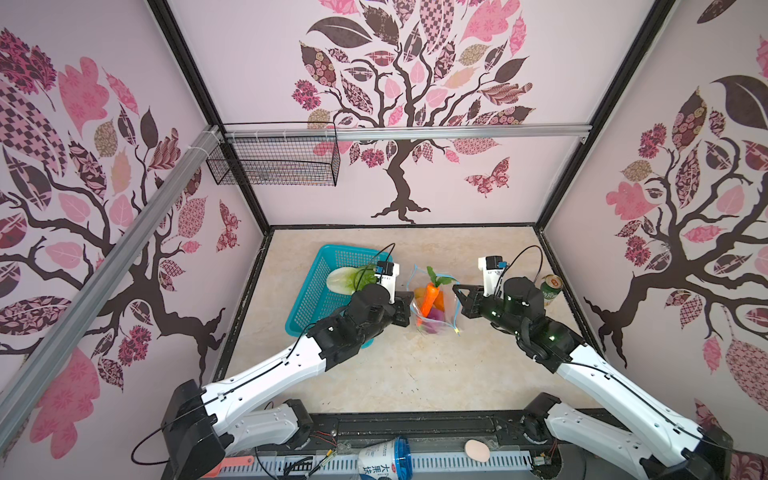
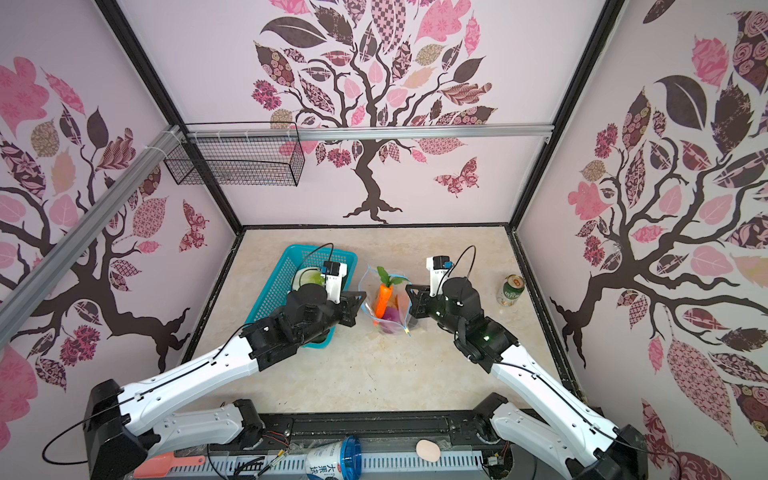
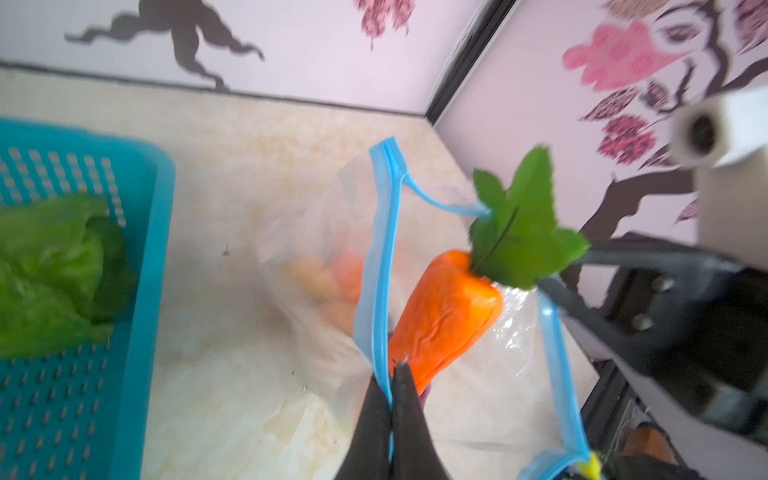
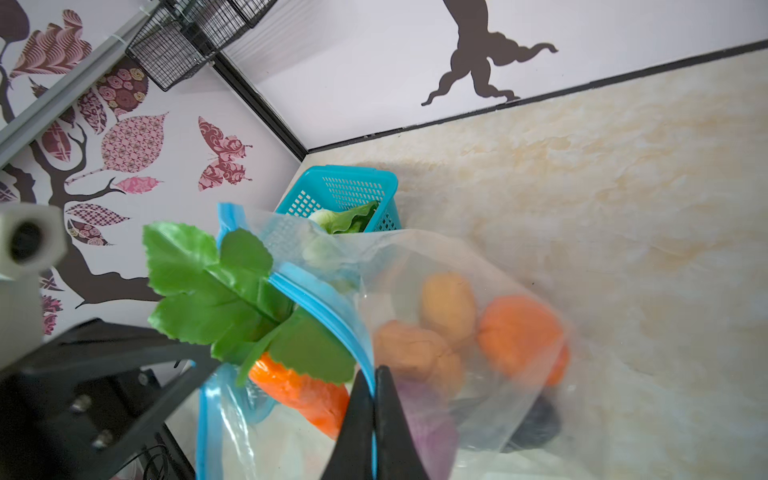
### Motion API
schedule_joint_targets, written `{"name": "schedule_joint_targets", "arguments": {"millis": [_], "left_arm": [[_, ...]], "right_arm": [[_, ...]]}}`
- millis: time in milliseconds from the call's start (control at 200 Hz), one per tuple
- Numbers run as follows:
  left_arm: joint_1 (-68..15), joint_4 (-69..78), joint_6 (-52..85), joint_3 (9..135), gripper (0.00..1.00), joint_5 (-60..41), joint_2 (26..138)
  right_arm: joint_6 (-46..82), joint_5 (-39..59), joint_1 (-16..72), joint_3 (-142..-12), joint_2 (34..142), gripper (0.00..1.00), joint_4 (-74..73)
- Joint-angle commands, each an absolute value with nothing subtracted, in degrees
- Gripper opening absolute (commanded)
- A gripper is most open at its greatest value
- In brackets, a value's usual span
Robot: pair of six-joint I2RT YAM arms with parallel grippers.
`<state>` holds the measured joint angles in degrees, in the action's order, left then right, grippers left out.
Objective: Place the food in the zip-top bag and seal the zipper
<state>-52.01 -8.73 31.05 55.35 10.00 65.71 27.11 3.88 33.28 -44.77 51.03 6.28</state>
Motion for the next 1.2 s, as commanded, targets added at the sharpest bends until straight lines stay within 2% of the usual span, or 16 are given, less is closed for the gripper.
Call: {"name": "schedule_joint_targets", "arguments": {"millis": [0,290,495,725,975,1025,1135,1195], "left_arm": [[-51.8,-10.1,27.2,61.5,0.0,12.7,66.0],[-51.0,-12.2,28.6,64.6,0.0,11.0,71.6],[-45.1,-16.0,35.5,63.3,0.0,2.7,76.5],[-43.3,-15.7,35.2,63.0,0.0,0.0,74.9],[-43.3,-15.7,32.1,64.8,0.0,0.1,72.1],[-43.2,-15.9,32.2,64.2,0.0,0.6,72.4],[-43.2,-15.8,33.0,63.4,0.0,-2.9,74.3],[-43.2,-15.4,33.1,63.2,0.0,-5.4,74.9]], "right_arm": [[22.8,3.5,33.0,-48.3,49.3,0.0,8.2],[22.8,4.1,33.0,-47.3,48.6,0.0,7.3],[22.5,4.6,33.0,-46.8,52.8,0.0,8.9],[20.8,3.9,33.0,-48.1,52.6,0.0,9.0],[16.2,-3.8,33.0,-49.0,52.9,0.0,11.3],[15.8,-1.4,33.0,-48.8,53.1,0.0,11.3],[16.2,10.6,33.0,-44.9,51.2,0.0,4.2],[17.6,8.1,33.0,-44.6,51.6,0.0,3.9]]}}
